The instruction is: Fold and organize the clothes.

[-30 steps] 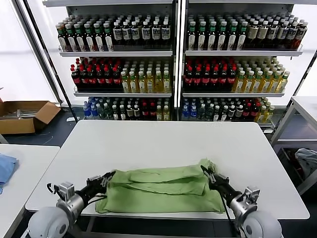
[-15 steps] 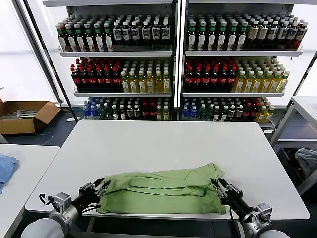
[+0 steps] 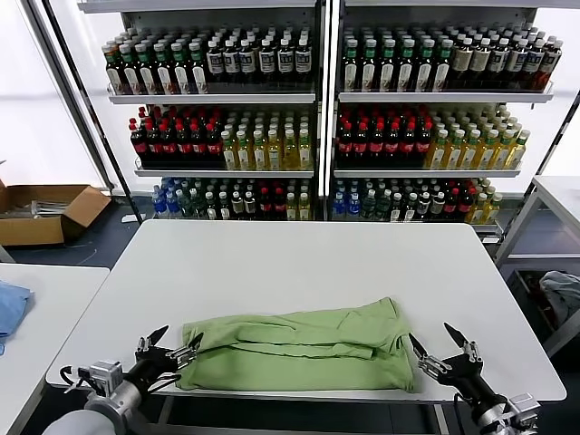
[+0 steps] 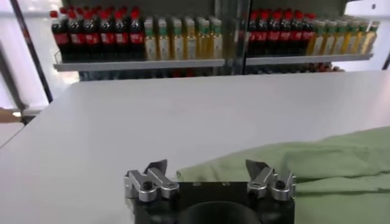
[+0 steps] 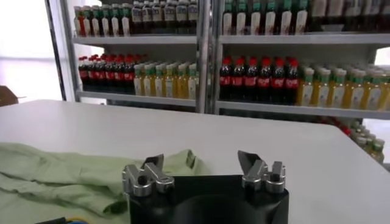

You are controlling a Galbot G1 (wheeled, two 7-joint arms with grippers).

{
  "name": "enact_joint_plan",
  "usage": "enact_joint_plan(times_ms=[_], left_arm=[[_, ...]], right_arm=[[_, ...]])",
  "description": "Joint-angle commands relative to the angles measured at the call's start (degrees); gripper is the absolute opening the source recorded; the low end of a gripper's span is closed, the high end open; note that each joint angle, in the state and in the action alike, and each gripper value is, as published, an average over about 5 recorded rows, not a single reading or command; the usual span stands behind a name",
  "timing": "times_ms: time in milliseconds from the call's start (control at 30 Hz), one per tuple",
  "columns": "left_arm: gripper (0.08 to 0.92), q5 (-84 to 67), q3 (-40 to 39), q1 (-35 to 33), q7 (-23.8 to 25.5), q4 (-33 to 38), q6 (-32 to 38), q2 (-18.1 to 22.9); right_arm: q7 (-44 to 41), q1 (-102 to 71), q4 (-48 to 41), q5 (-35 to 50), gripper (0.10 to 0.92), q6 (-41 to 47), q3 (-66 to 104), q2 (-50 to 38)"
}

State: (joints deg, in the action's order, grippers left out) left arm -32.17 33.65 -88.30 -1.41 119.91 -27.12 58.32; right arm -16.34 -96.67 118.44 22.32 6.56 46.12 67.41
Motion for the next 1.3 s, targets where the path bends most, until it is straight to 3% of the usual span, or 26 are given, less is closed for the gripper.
enact_joint_plan(times_ms=[33,400,533,967,1133,1300], left_arm=[[0.813,9.8,-4.5,0.4,-9.3,-1.8,0.9,9.2],[0.823,10.1,-7.1,0.7,-11.2,-5.1,0.4,12.7],[0.791,10.1,-7.7,1.2,-11.3,-5.7,0.8,13.7],[0.424,9.1,-7.5,1.5,-9.5,-6.4,2.7,11.4],[0.285,7.0,-3.3,2.4,-7.9,-5.8,3.4,7.5],[0.141,1.8,7.7,3.0,-5.4,-6.4,4.0,1.2]], right_arm=[[-0.6,-2.4,0.2,-0.3,0.820,-3.3,2.2,0.3],[-0.7,-2.2,0.5,0.6,0.823,-3.2,1.7,0.3],[-0.6,-2.2,0.7,1.1,0.823,-3.1,1.5,0.4],[-0.3,-1.0,0.8,1.8,0.823,-2.8,0.5,0.6],[-0.1,-0.5,1.1,1.8,0.823,-2.5,0.0,0.7],[0.0,-0.1,1.5,1.9,0.823,-2.2,-0.3,0.6]])
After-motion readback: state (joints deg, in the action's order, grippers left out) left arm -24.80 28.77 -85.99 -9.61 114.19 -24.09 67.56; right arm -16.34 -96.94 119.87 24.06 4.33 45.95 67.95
